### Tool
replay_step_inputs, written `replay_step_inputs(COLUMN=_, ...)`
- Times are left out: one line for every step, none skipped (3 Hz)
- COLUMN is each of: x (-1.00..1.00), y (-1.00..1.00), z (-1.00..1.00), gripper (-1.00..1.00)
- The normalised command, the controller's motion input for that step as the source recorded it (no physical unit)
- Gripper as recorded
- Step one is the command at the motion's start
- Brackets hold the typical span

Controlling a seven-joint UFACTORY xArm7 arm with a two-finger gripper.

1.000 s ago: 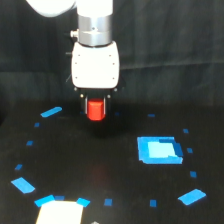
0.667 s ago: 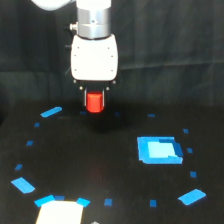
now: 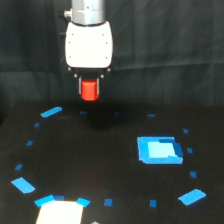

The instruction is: Pick up the red object from the table

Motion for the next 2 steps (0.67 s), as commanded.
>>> replay_step_inputs(x=0.29, y=-1.00, z=-1.00, gripper=-0.59)
replay_step_inputs(x=1.00, y=-1.00, z=-0.28, gripper=-0.01)
